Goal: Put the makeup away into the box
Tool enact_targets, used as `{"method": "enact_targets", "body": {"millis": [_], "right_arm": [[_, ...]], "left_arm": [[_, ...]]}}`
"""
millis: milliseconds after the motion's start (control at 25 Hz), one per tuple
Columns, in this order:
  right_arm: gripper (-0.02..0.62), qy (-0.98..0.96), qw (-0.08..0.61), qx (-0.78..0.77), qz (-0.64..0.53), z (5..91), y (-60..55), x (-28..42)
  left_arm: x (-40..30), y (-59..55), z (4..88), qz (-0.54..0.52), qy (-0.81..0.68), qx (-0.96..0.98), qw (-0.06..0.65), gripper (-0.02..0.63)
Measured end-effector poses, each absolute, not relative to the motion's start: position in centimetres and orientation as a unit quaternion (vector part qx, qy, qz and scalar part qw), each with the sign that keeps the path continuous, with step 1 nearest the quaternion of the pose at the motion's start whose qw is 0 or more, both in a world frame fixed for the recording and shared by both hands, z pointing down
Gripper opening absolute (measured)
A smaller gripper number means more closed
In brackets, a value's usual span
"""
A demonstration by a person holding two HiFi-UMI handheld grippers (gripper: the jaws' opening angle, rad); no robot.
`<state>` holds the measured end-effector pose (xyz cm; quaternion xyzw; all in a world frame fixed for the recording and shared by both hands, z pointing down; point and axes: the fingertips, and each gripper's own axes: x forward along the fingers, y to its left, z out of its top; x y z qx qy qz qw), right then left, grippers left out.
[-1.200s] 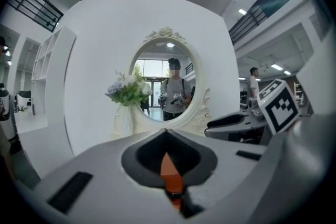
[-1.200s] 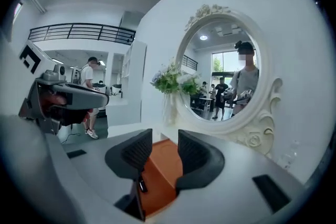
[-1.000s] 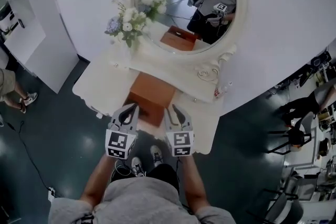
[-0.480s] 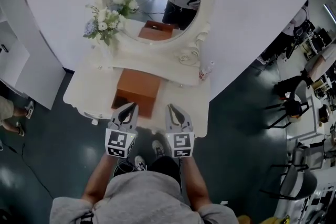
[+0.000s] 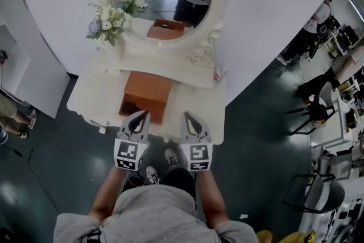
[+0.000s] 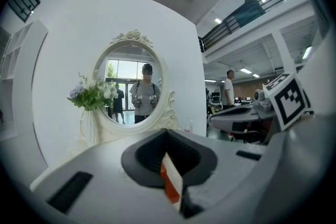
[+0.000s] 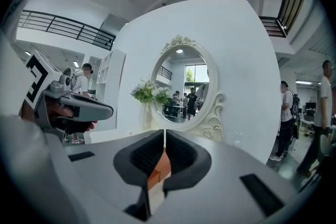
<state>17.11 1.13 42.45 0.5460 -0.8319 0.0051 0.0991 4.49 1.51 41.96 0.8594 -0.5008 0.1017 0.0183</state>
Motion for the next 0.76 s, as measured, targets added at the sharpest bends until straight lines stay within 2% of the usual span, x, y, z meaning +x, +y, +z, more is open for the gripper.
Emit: {"method": "enact_targets", "body": {"millis": [760], "right_arm": [[0.023,-0.834,0.096,0.543,0.013,42.89,1.31,17.23]], "left_arm": [[4.39,1.73,42.25,0.105,-0.506,0.856,0.018,0.0]]}}
